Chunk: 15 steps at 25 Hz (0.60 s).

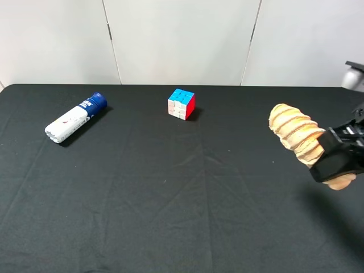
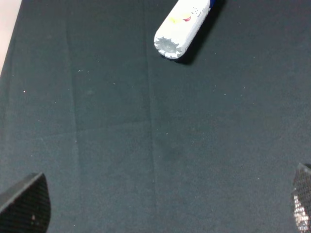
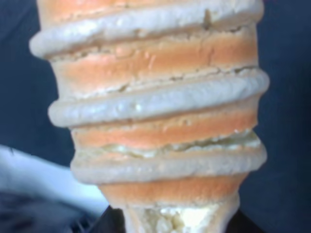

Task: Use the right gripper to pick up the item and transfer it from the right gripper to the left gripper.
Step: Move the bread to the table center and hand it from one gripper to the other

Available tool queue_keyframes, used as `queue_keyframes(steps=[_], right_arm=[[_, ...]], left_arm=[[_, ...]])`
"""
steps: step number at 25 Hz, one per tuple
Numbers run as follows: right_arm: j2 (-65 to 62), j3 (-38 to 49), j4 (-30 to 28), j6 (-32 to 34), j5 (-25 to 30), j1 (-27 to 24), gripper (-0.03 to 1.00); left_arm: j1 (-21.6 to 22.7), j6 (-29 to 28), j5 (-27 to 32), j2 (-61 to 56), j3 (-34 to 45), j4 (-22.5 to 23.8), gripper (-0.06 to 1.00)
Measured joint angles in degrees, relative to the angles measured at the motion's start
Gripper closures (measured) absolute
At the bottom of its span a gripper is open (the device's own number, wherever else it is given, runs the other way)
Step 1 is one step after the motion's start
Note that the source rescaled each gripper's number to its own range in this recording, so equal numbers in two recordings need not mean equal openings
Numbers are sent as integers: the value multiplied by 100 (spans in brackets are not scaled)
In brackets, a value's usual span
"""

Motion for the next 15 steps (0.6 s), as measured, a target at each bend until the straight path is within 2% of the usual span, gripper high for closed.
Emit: queue_keyframes(steps=[3, 6, 10, 15], right_arm=[[253, -223, -11, -432, 138, 160, 91], [557, -428, -18, -629, 138, 622, 91], [979, -794, -134, -739, 99, 1254, 93], [1414, -1308, -202, -784, -47, 1772, 93]], left_arm=[[0, 0, 0, 0, 0, 0, -4], [0, 0, 0, 0, 0, 0, -4], [0, 0, 0, 0, 0, 0, -4], [0, 0, 0, 0, 0, 0, -4]])
